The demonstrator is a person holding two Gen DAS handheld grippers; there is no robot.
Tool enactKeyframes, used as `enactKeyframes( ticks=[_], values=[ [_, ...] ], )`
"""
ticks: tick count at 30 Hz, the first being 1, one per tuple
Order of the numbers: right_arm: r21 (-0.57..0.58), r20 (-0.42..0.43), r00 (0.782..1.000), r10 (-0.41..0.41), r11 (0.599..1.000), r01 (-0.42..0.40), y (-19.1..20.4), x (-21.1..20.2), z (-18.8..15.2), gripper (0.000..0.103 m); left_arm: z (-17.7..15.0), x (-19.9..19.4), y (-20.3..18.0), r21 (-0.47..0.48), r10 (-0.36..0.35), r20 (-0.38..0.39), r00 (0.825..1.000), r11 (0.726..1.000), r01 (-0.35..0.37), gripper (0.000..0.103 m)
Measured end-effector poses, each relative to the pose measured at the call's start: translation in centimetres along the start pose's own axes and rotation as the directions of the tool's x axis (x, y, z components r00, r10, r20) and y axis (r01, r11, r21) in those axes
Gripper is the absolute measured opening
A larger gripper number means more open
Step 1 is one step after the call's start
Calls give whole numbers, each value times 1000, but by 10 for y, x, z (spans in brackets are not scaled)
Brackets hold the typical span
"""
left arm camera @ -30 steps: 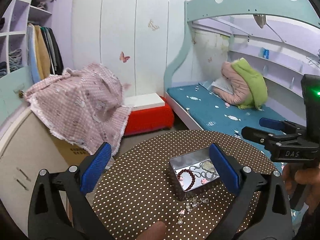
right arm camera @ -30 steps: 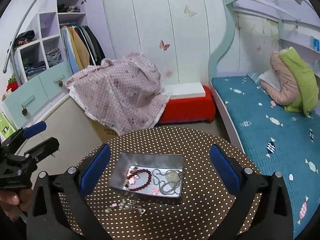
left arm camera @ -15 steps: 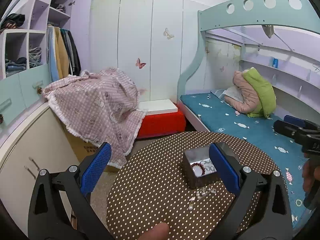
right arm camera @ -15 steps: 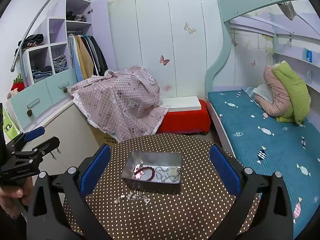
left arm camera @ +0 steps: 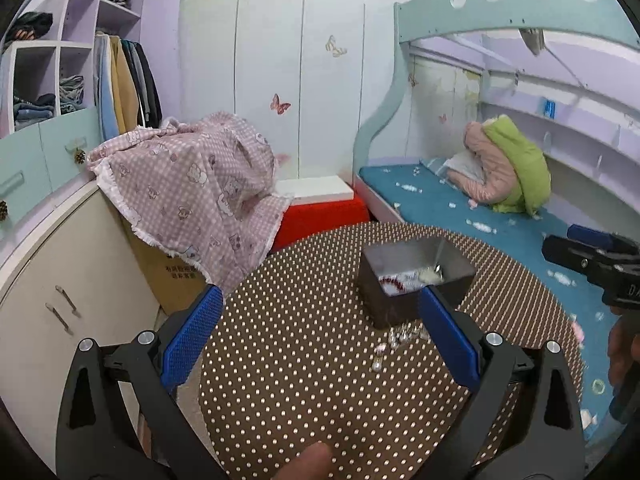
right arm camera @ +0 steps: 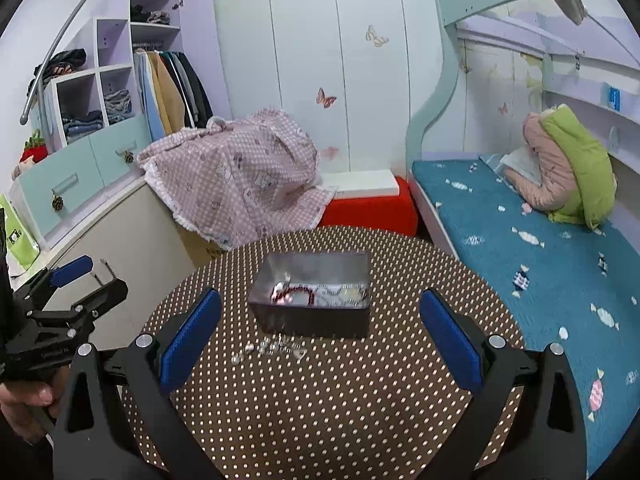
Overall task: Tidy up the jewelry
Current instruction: 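Withdraw both tools from the box toward the remaining pearl charms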
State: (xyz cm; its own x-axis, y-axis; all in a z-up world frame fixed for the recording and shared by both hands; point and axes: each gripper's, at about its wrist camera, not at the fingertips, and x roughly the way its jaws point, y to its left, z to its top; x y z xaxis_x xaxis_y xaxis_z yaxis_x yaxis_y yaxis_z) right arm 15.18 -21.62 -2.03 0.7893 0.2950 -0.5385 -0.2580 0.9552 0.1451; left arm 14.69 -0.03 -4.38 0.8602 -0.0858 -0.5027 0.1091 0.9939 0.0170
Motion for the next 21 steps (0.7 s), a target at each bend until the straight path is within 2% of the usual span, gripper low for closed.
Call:
enactKeyframes(
  ticks=[3, 9, 21],
  values=[
    [1, -23, 1000, 4, 1000, -4, 1, 5, -7, 96, -14, 8, -7, 16, -28, -44, 999, 999, 28, 98],
    [20, -70, 997, 8, 1000, -7, -5, 16, -18, 96, -38, 32, -20, 49, -35, -127, 991, 998, 42, 98],
    [50, -160, 987, 10, 999, -2, -18, 43, -32, 96, -60, 112, -27, 40, -69, -283, 957, 996, 83, 98]
  ],
)
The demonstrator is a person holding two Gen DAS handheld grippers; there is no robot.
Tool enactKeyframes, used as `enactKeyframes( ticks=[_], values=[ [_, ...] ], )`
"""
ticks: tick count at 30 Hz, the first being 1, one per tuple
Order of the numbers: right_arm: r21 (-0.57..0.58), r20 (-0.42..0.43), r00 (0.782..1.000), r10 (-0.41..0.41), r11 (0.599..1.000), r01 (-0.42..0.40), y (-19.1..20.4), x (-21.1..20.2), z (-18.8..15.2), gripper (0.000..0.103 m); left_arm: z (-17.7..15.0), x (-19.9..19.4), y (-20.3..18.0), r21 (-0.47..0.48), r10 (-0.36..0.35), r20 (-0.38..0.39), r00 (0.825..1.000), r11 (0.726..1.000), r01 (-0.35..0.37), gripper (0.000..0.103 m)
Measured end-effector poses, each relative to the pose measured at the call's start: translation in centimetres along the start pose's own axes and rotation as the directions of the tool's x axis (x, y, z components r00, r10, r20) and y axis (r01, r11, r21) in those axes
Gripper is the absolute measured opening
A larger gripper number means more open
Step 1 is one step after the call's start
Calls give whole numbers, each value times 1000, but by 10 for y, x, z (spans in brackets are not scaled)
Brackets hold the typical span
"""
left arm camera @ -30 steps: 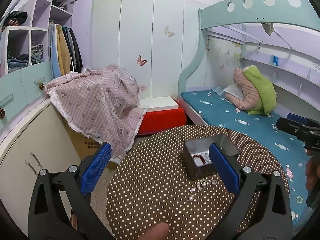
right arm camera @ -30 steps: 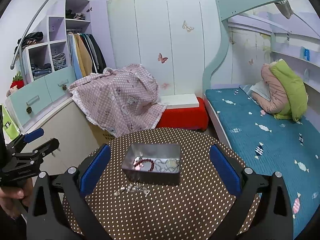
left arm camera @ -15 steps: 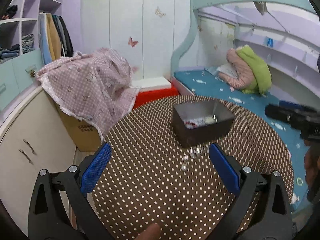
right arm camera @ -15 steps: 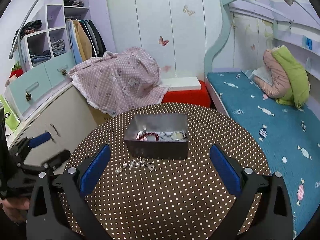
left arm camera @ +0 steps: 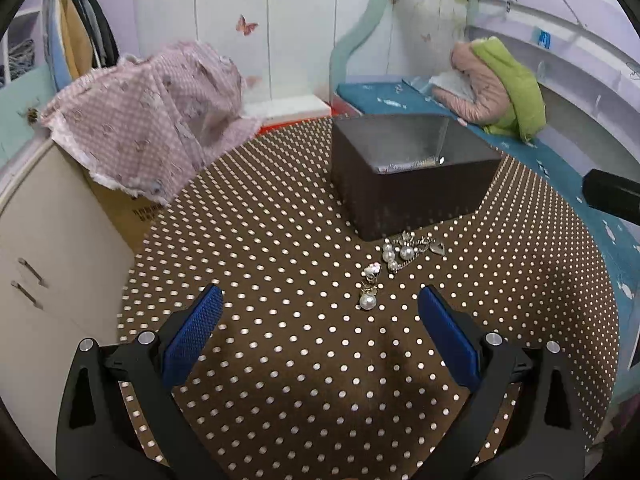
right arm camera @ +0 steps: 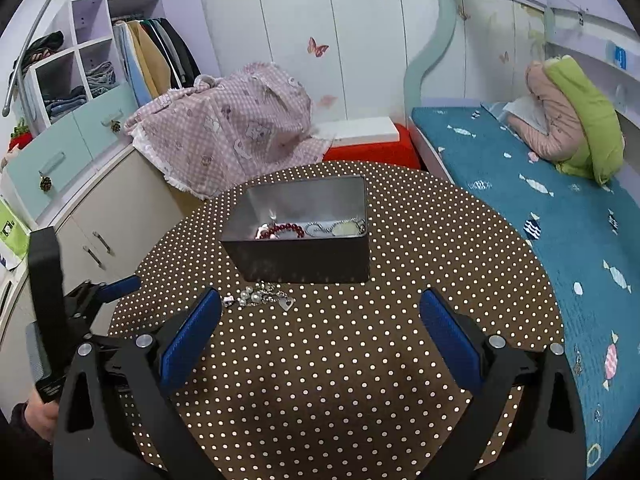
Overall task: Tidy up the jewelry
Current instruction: 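Withdraw both tools from the box toward the remaining pearl charms, then grasp a pearl charm with the left tool while the right tool grasps another pearl charm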
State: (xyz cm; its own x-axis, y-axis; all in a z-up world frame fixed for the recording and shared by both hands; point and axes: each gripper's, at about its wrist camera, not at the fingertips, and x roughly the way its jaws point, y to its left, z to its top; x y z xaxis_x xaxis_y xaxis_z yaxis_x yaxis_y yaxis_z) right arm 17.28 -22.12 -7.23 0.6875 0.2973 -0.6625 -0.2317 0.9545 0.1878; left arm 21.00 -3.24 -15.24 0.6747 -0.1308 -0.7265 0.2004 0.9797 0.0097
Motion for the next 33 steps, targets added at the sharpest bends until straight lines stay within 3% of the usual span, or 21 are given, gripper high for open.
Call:
enactKeyframes(
  ticks=[9, 12, 14, 15, 17, 19, 27, 29, 33],
  values=[
    [12, -45, 999, 9, 1000, -8, -7, 17, -2, 96, 2, 35, -3, 11, -18, -75, 997, 1000, 19, 95],
    [17, -61, 998, 12, 1000, -11, -8, 24, -4, 96, 3, 45, -5, 15, -38, -113, 993, 999, 39, 68],
    [20, -71, 997, 18, 1000, -17, -8, 29, -5, 96, 2, 47, -8, 34, -36, -111, 993, 999, 40, 64],
    [21, -79, 997, 21, 1000, -19, -8, 33, -5, 96, 2, 47, -9, 37, -40, -108, 993, 998, 44, 56],
    [22, -94, 995, 29, 999, -27, -7, 40, -7, 96, 3, 45, -10, 41, -52, -104, 993, 998, 57, 39],
    [22, -112, 993, 40, 999, -38, -5, 48, -8, 96, 3, 43, -9, 33, -73, -102, 992, 996, 77, 14],
    [0, -153, 980, 124, 992, -126, 21, 72, -13, 94, -8, 27, 17, -57, -106, -72, 992, 993, 102, 11],
    [-15, -166, 974, 155, 987, -160, 32, 77, -14, 86, -11, 20, 25, -75, -94, -64, 994, 993, 89, 11],
    [-45, -201, 958, 205, 975, -218, 53, 89, -18, 52, -15, 9, 42, -106, -71, -46, 996, 992, 65, 11]
  ],
)
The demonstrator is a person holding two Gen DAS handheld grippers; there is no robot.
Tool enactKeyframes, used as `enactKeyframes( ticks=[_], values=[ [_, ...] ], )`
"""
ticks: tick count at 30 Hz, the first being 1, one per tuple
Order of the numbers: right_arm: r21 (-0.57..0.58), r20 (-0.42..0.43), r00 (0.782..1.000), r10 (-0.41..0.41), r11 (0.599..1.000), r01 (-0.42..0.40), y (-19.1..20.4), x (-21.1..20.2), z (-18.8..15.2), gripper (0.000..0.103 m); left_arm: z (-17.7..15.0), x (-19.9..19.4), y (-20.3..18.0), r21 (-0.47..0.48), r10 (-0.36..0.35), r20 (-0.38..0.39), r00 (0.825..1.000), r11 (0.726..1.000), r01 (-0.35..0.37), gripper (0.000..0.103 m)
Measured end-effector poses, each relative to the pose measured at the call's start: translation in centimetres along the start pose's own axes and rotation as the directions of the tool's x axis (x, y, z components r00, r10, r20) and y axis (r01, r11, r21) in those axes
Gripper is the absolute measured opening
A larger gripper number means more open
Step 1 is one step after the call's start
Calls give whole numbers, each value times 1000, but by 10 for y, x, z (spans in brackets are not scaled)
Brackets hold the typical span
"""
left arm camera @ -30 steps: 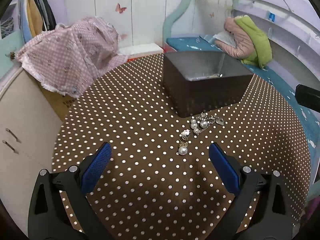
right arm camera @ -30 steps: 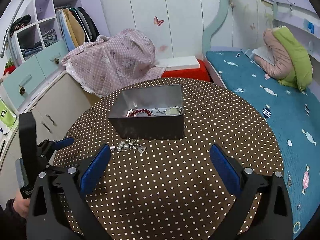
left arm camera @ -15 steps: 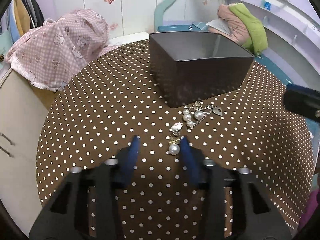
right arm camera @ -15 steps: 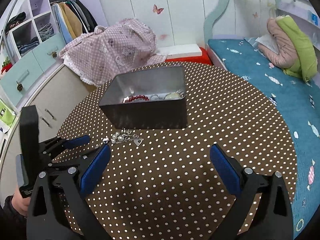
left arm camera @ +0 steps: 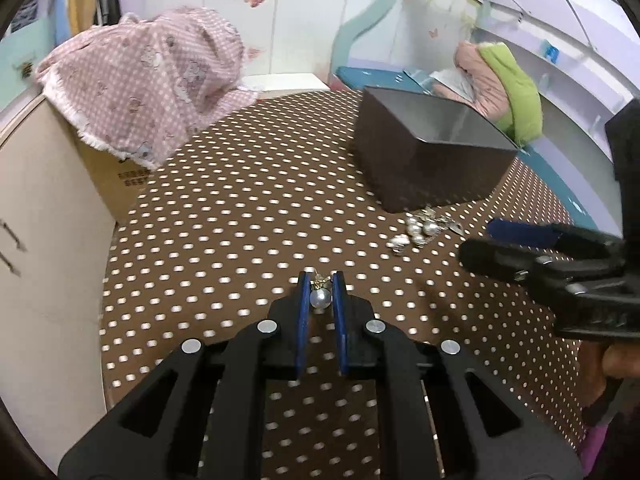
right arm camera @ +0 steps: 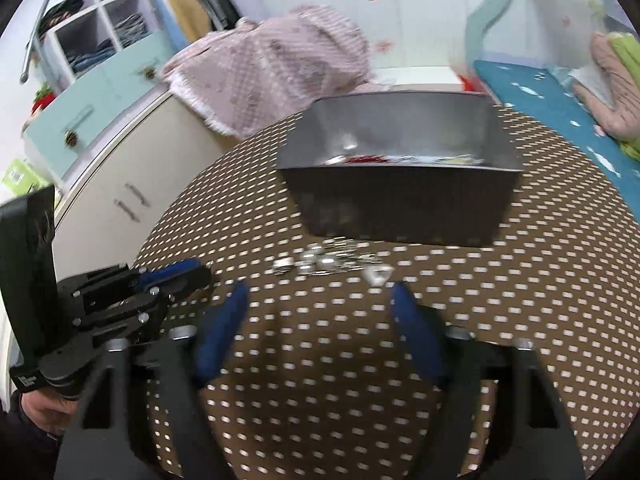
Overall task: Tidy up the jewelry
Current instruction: 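Grasp a pearl charm with the left tool while the right tool grasps another pearl charm, then carry both pearl charms over the grey box and open both tools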
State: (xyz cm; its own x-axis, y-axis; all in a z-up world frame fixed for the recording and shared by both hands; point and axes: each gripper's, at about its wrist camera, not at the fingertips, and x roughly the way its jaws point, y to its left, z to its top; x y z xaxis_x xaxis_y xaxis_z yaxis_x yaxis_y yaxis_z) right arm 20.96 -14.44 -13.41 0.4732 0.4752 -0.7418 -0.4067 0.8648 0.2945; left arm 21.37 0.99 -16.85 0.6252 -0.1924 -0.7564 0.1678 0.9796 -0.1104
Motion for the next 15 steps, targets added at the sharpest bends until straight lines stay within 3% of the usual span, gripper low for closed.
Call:
enactKeyframes(
  ticks=[2, 5, 15],
  values=[
    [-17, -14, 999, 32, 999, -33, 9, 7, -1, 43, 0, -5, 6, -11, 6, 7, 1000, 1000, -6, 11],
    [-44, -33, 998, 61, 997, -63, 23, 18, -2, 38, -1, -11, 16, -29, 13, 18, 1000, 1000, -13, 11],
    [-75, 12, 997, -73, 994, 74, 36, 44, 7, 31, -2, -20, 36, -64, 11, 35, 999, 998, -9, 11]
  ],
)
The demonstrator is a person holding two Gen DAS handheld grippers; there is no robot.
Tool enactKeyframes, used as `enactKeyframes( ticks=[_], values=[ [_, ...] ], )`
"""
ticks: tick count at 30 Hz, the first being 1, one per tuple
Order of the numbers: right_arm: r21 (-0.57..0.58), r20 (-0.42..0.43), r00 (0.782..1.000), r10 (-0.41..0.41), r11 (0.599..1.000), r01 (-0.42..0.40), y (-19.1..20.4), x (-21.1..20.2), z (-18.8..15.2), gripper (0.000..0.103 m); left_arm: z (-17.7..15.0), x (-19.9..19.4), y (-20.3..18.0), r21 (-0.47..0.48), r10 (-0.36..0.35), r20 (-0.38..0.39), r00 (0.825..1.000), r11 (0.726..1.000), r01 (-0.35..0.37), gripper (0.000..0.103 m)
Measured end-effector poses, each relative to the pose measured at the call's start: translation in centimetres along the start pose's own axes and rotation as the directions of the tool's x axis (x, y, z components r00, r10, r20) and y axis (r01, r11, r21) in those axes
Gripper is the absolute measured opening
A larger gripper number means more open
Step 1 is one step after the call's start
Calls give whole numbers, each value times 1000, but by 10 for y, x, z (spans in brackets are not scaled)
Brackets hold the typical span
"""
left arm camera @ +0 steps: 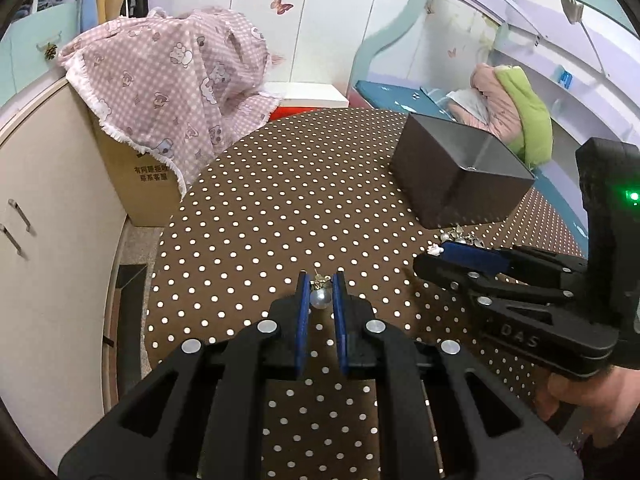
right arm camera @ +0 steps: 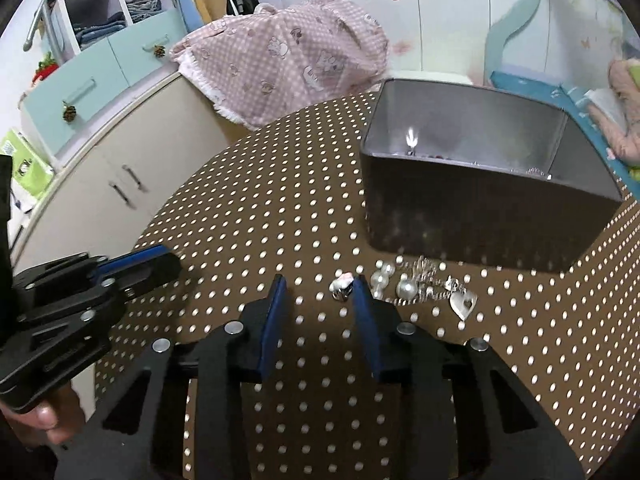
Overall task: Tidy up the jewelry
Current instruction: 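Carry both pearl charms over the grey box and open both tools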
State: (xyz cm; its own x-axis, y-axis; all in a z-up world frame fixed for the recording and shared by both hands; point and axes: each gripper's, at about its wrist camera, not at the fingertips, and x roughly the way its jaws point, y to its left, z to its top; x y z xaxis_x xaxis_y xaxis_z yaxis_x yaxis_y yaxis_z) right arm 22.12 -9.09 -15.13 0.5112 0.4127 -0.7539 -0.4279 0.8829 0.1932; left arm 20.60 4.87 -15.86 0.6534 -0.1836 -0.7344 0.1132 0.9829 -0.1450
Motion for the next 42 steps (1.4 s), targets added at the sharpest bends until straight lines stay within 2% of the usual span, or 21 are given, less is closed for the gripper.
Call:
enactKeyframes(
  ticks=[4, 6, 8, 10, 12, 16, 18, 24, 27, 33, 38, 42],
  values=[
    [-34, -4, 999, -49, 998, 49, 2, 5, -1, 25, 1, -2, 0, -2, -2, 6, 1000, 1000, 2, 11],
    [-64, -6, 996, -91, 994, 90, 3, 7, -1, 13, 2, -2, -1, -4, -3, 9, 1000, 1000, 4, 11],
    [-81, -6, 994, -110, 991, 109, 3, 9, -2, 10, 3, -3, -3, -2, -8, 12, 1000, 1000, 8, 11],
    [-86, -7, 995, -102, 991, 101, 2, 9, -4, 10, 4, -5, -5, 2, -11, 17, 1000, 1000, 11, 11],
    [-64, -7, 998, -59, 996, 59, -3, 4, -8, 10, 6, -8, -6, 4, -13, 24, 1000, 1000, 13, 11],
    [15, 37, 999, 23, 1000, -23, -20, -27, -7, 10, 14, -16, -9, 8, -19, 42, 999, 1000, 19, 11],
    [37, 71, 997, 37, 999, -40, -30, -48, -2, 10, 20, -20, -11, 14, -28, 52, 998, 1000, 28, 11],
    [48, 177, 984, 34, 998, -43, -56, -109, 28, 10, 51, -38, -25, 69, -63, 121, 991, 996, 54, 11],
    [22, 220, 975, 2, 1000, -7, -64, -130, 45, 10, 76, -50, -39, 112, -94, 173, 980, 991, 75, 11],
    [-3, 280, 960, -25, 1000, 27, -75, -149, 78, 10, 125, -67, -63, 182, -151, 240, 959, 977, 109, 12],
    [-12, 290, 957, -29, 999, 34, -83, -152, 94, 10, 160, -67, -79, 202, -200, 244, 949, 968, 152, 11],
    [-12, 281, 959, -35, 999, 40, -90, -148, 103, 10, 177, -55, -100, 224, -237, 213, 948, 956, 189, 11]
  ],
)
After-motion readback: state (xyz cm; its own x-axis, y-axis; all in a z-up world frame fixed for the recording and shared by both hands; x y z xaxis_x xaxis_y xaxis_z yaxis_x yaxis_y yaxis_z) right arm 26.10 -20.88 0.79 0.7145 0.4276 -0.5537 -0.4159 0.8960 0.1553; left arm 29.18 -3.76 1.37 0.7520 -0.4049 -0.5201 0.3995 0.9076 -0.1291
